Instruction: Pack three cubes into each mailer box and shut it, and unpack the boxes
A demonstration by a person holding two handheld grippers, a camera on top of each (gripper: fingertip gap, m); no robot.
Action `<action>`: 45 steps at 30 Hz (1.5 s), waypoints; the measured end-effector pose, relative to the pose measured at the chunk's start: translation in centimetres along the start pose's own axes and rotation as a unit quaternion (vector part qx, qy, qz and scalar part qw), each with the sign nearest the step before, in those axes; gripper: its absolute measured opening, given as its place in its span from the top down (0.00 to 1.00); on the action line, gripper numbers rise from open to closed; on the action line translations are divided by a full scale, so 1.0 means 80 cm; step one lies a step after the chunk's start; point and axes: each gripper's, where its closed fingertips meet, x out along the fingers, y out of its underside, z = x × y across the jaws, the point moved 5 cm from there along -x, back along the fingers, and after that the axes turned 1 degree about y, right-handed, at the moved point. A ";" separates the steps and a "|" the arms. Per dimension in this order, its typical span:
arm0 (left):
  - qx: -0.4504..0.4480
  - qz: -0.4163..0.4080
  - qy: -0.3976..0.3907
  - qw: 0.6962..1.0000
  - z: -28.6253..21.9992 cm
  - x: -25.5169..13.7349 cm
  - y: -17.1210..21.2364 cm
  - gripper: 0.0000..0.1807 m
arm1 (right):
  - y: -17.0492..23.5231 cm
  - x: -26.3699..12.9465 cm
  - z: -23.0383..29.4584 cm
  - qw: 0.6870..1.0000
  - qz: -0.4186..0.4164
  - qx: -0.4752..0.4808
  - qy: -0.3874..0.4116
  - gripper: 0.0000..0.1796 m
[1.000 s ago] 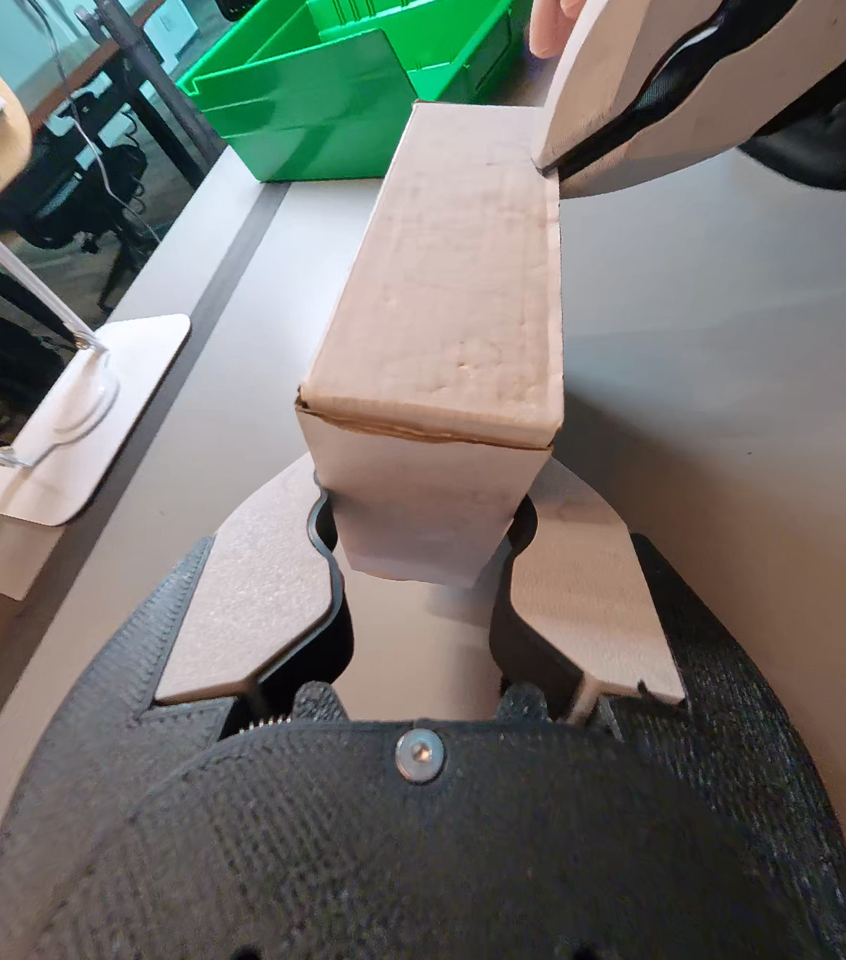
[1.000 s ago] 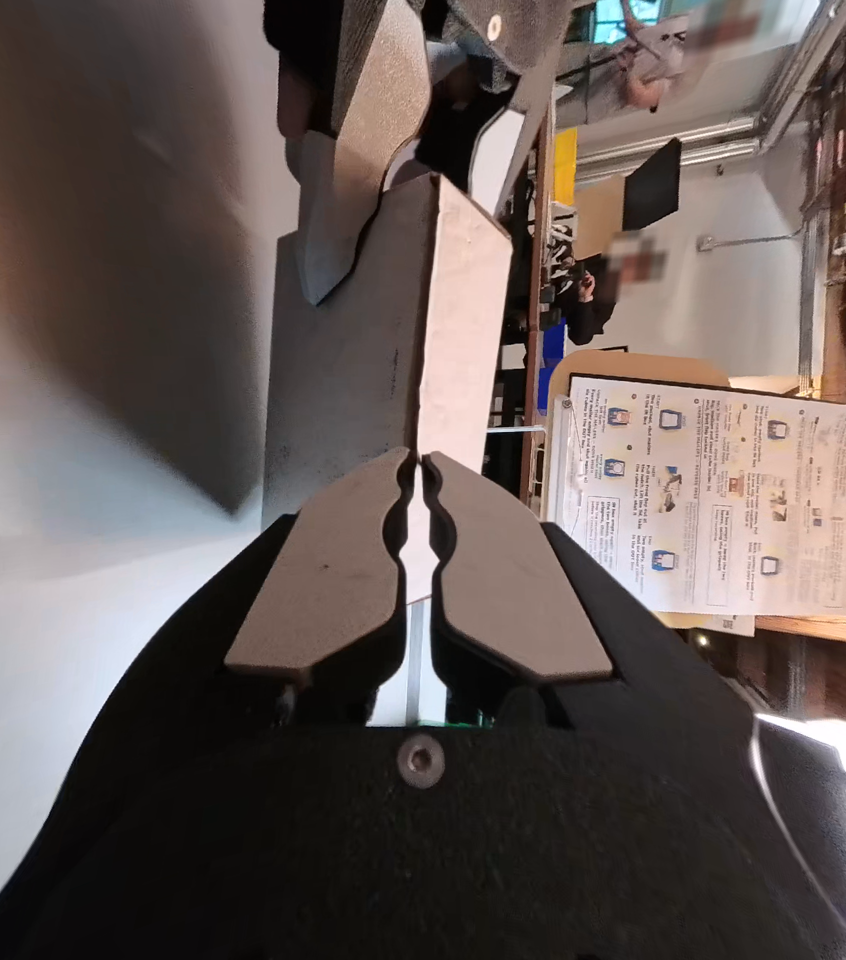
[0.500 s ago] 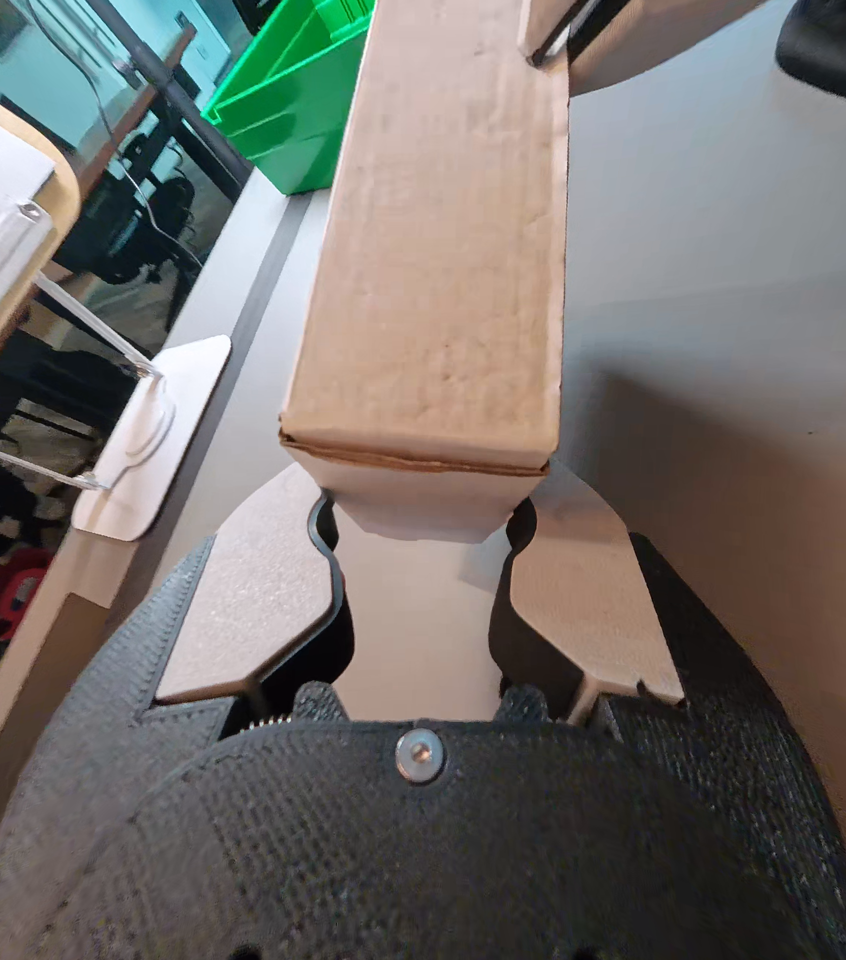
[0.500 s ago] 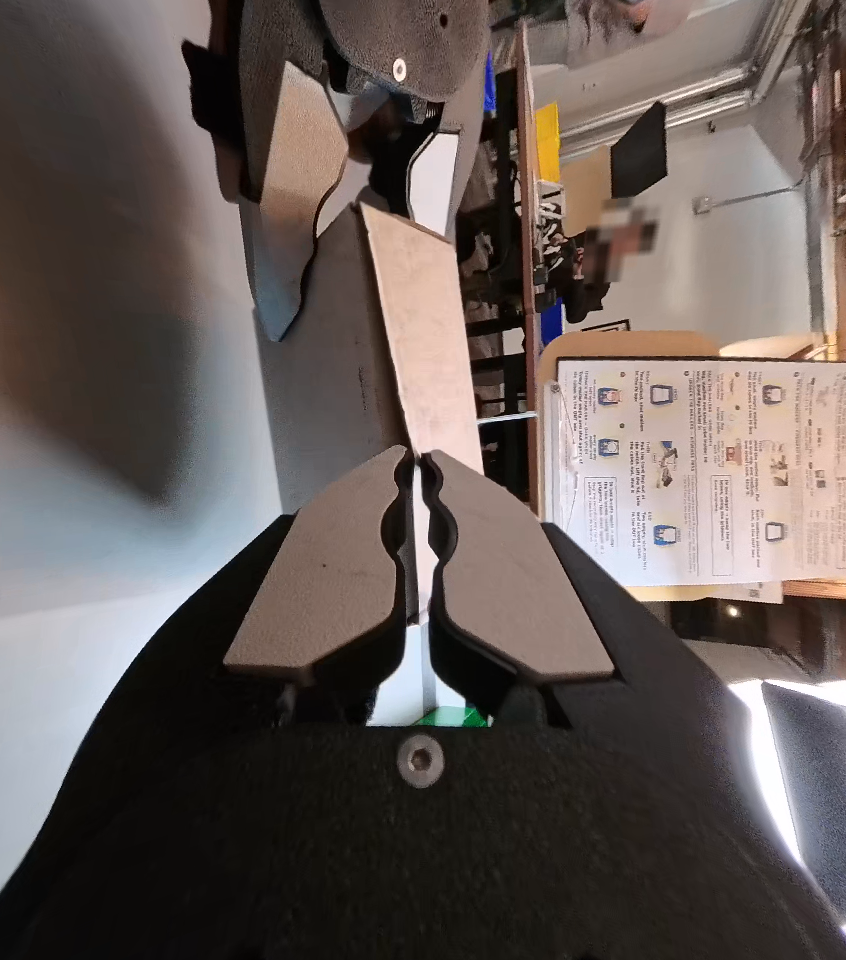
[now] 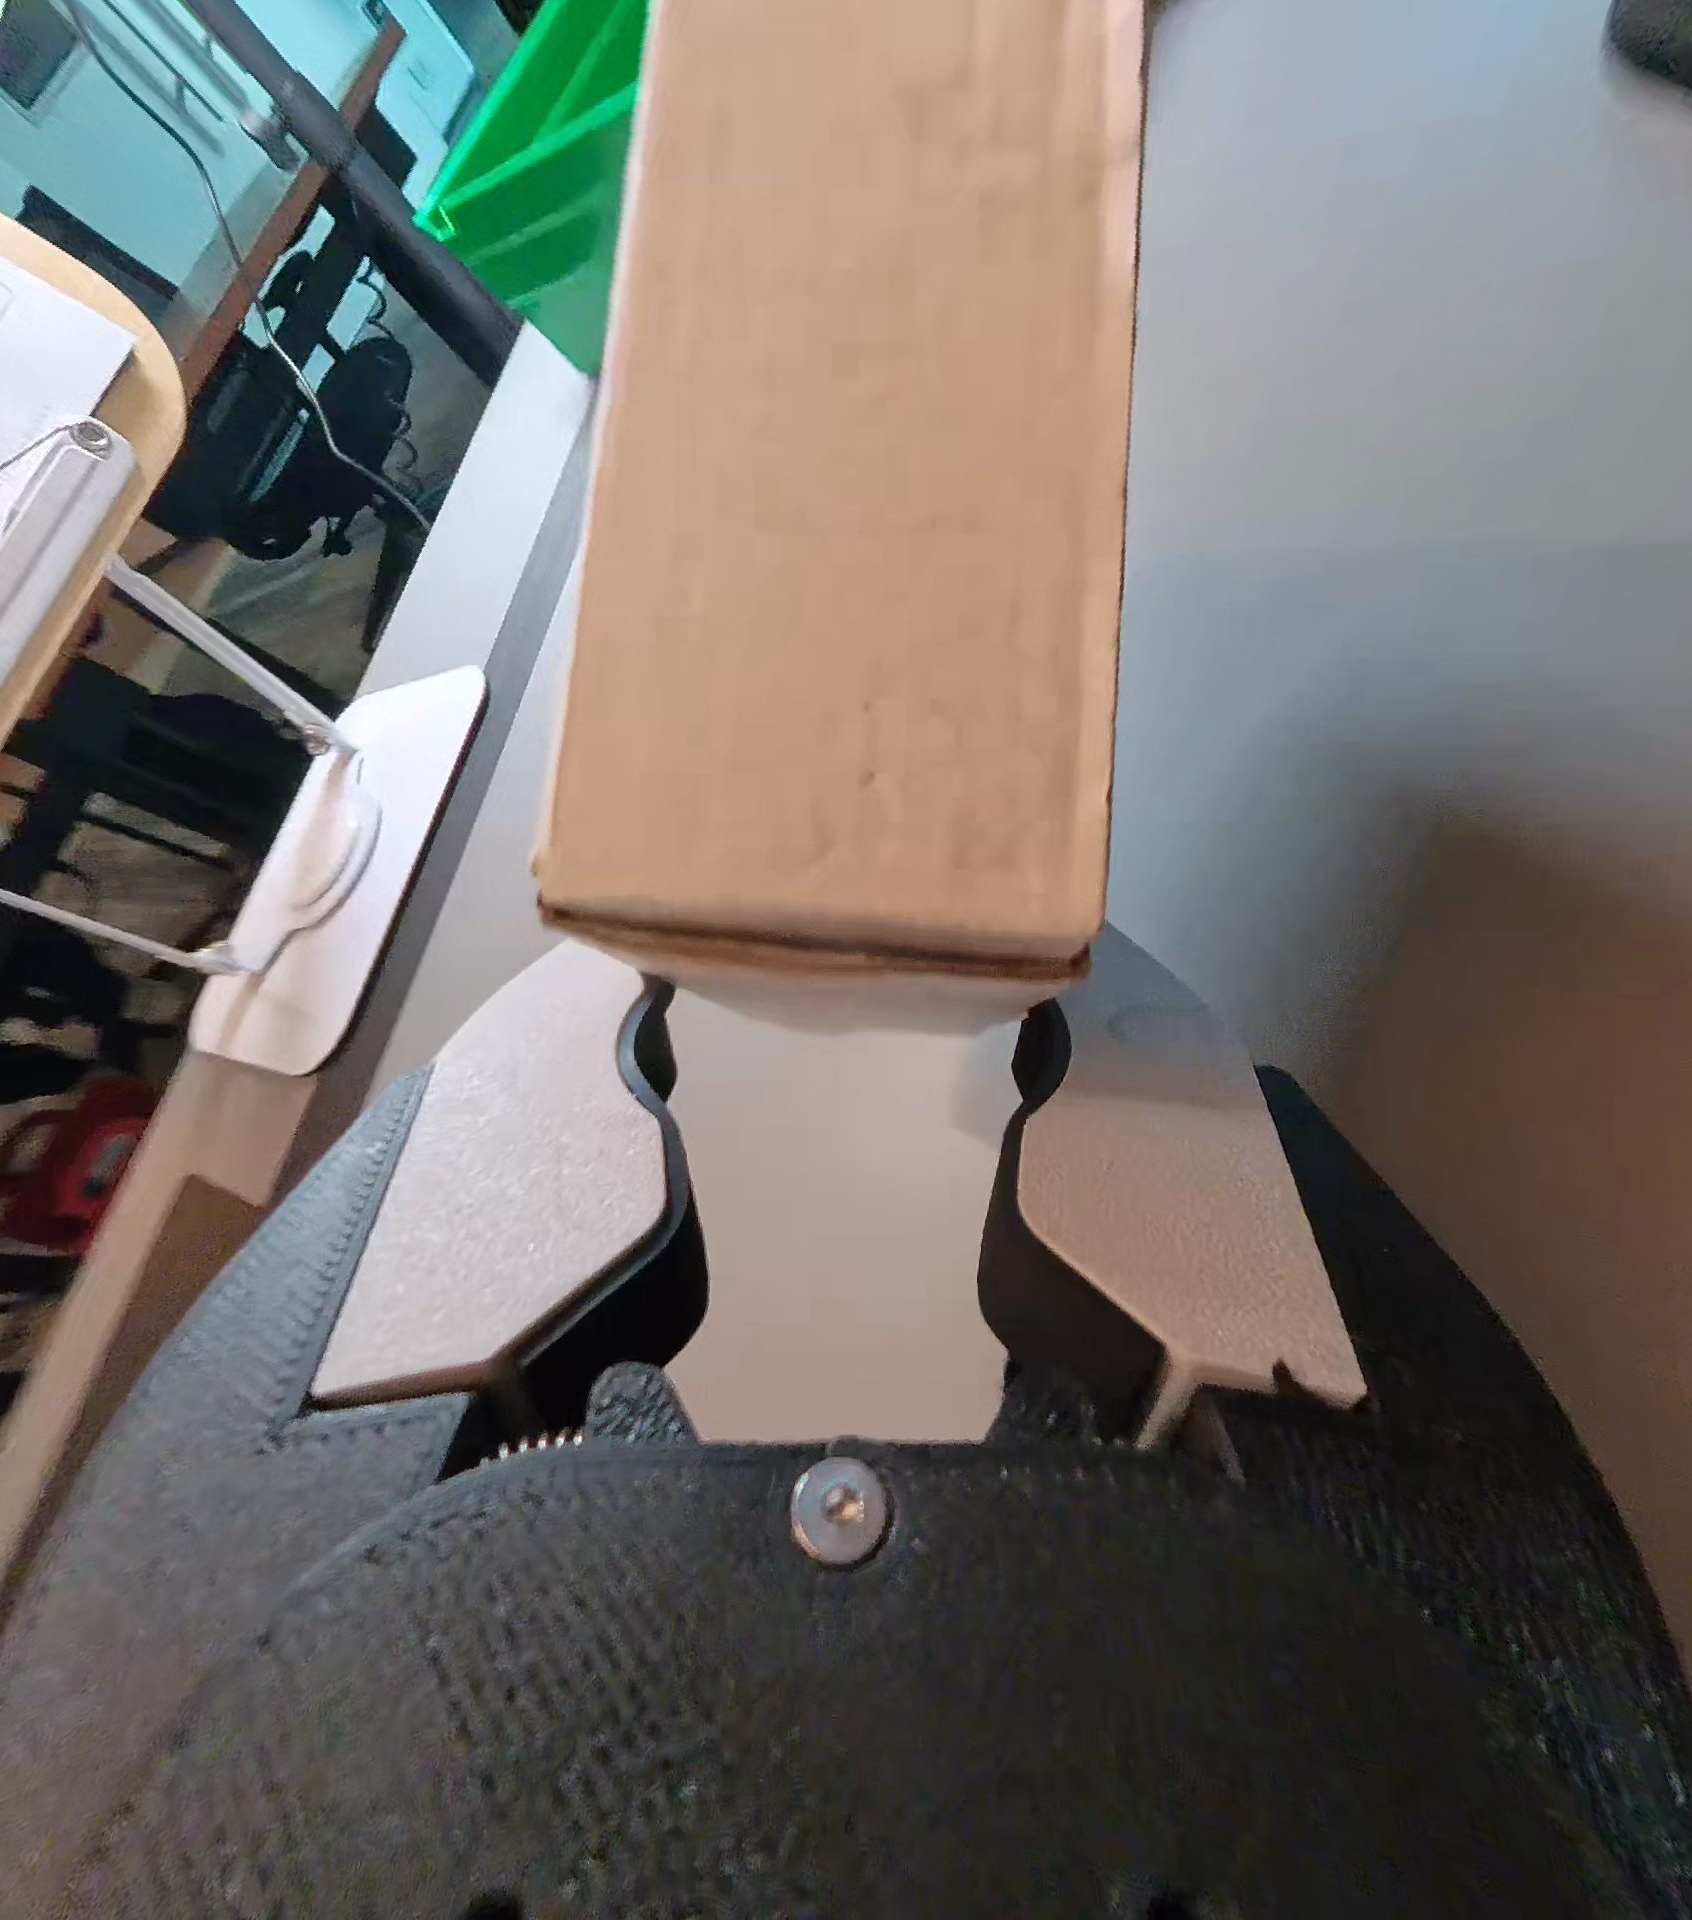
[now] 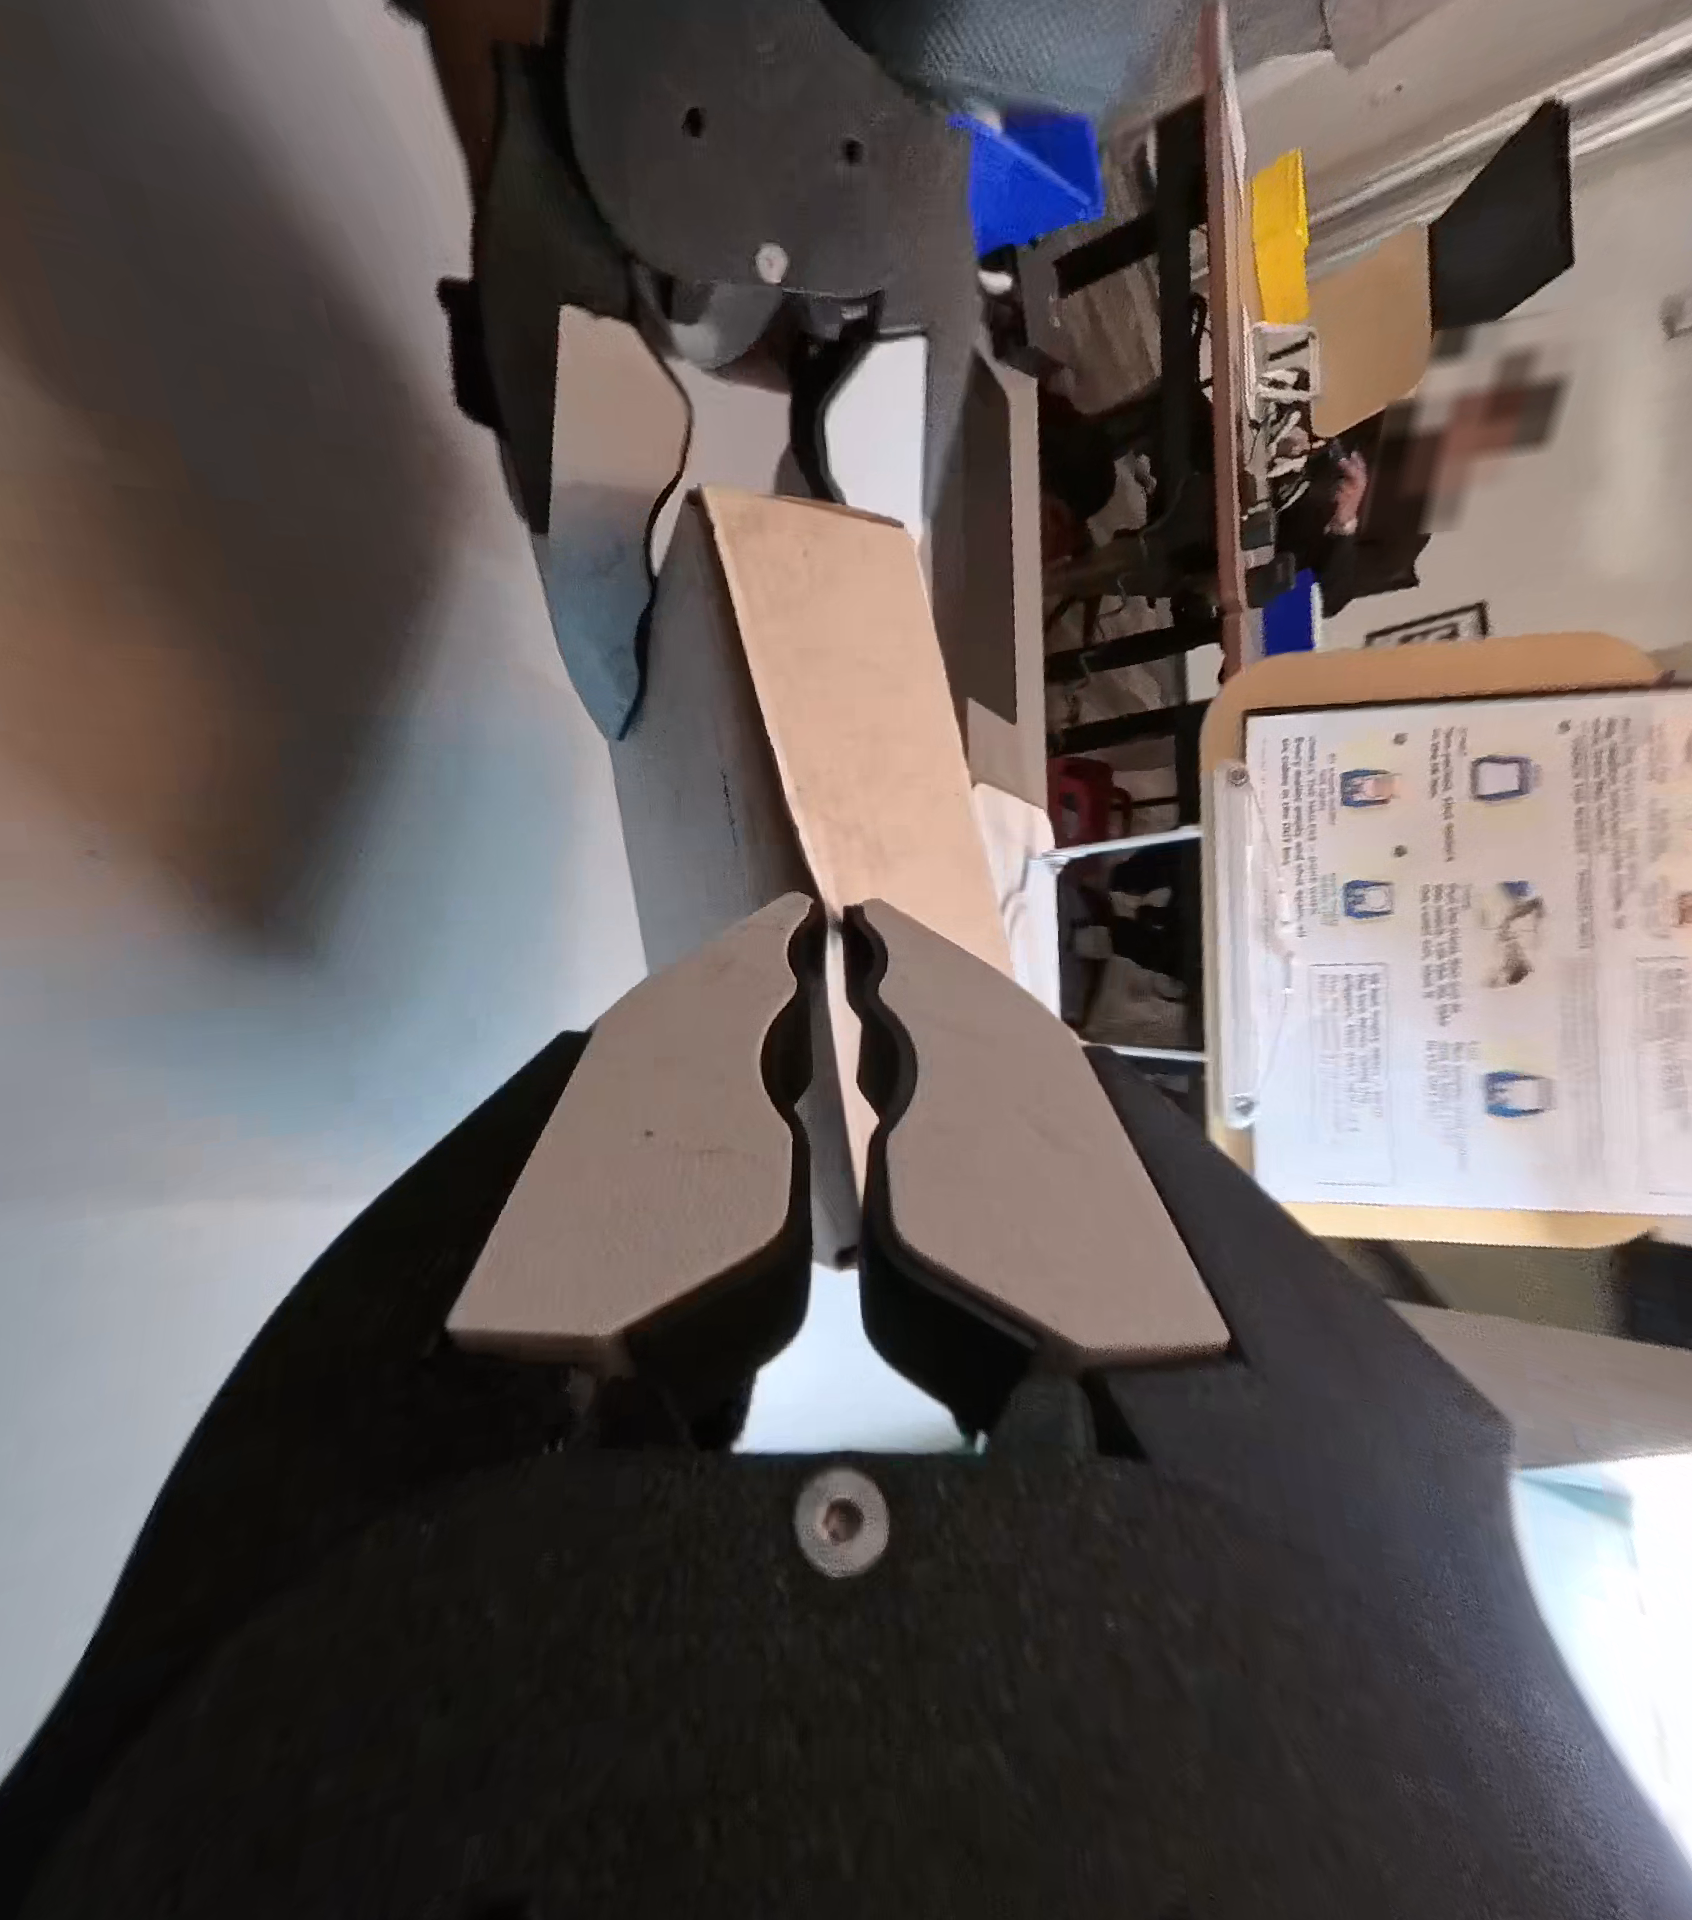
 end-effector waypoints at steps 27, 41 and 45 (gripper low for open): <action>0.080 -0.046 -0.020 0.996 -0.008 -0.002 -0.007 0.65 | 0.046 -0.012 -0.031 0.988 -0.056 0.140 -0.011 1.00; -0.298 -0.096 0.094 0.945 -0.011 -0.034 0.017 0.52 | 0.026 -0.006 0.008 0.985 0.005 0.157 -0.073 1.00; -0.307 -0.044 0.053 0.949 -0.020 -0.008 0.025 0.55 | 0.008 0.001 0.005 0.981 -0.014 0.169 -0.095 1.00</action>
